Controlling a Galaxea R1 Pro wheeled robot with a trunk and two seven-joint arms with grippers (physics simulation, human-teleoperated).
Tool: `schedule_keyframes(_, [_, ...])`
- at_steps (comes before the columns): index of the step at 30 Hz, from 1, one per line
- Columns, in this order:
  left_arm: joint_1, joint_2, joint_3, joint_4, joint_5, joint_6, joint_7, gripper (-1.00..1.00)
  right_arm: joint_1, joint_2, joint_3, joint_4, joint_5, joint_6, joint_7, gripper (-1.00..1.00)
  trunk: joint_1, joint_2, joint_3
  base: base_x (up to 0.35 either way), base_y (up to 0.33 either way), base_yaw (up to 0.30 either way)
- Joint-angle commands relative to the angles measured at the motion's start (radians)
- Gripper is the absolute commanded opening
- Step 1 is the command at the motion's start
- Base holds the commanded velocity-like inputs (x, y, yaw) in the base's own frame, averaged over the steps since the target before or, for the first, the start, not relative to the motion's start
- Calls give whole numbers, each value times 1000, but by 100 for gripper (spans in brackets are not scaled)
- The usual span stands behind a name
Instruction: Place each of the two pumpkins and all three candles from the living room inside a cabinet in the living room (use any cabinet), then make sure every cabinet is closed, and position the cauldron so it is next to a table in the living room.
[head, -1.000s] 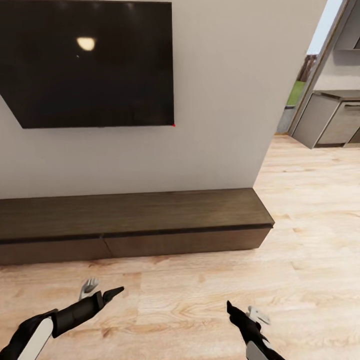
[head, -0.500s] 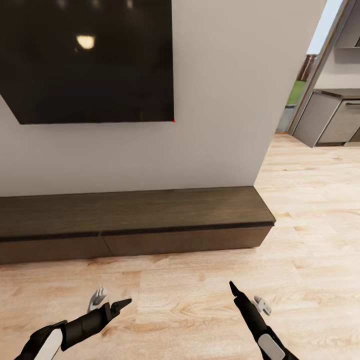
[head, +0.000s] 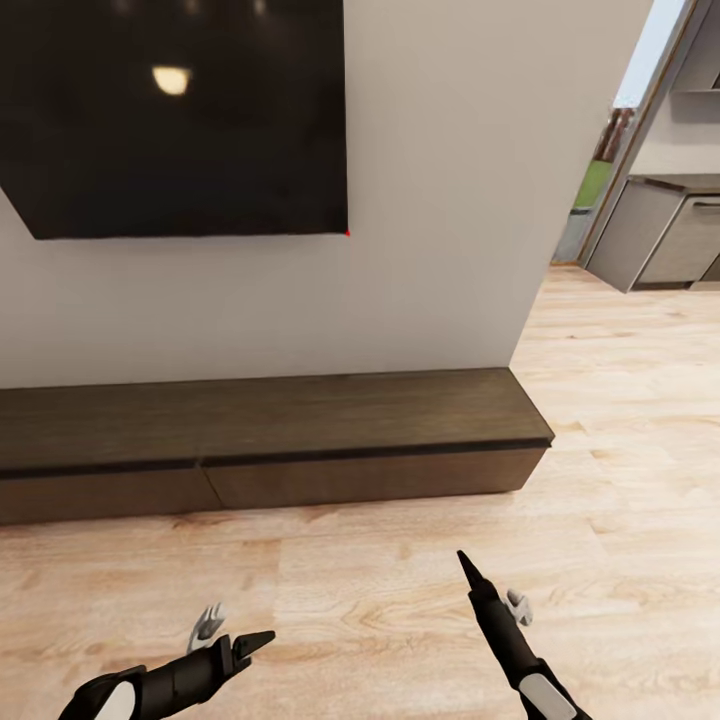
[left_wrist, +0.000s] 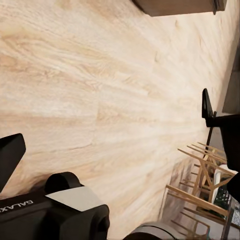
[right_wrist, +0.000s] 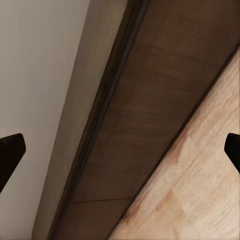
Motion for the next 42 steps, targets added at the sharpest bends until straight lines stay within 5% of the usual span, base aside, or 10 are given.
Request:
schedule_keyframes(1, [-1,0,-3,0,7,6,-6,100,-1,0,-1,2,-5,-5,5,100,4,-8,-4,0,0,0])
schedule_keyframes(13, [-1,7,-8,7,4,5,-114,100,-1,-5,-2,-5,-10,-35,35,100,50,-92,-42,0,0,0])
schedule_keyframes(17, [-1,7,-8,9,-1,5,-126,100,-1,-5,-1,-9,-11,-66,122,100,65,-120,-54,0,0,0])
schedule_keyframes(22, [-1,5,-8,10,-2,5,-129,100,-1,-5,-1,-1,-13,-69,326,100,84,-155,-70,0,0,0])
schedule_keyframes(30, [0,7,-16,10,-5,6,-166,100,0,-1,-1,0,-17,-76,340,100,115,-211,-95,0,0,0])
schedule_keyframes(36, [-1,6,-18,10,-7,6,-174,100,-1,-1,-2,65,-147,-59,324,100,138,-253,-114,0,0,0])
schedule_keyframes(42, [0,5,-19,10,-6,6,-174,100,-1,0,-3,110,-173,12,329,100,161,-295,-132,0,0,0])
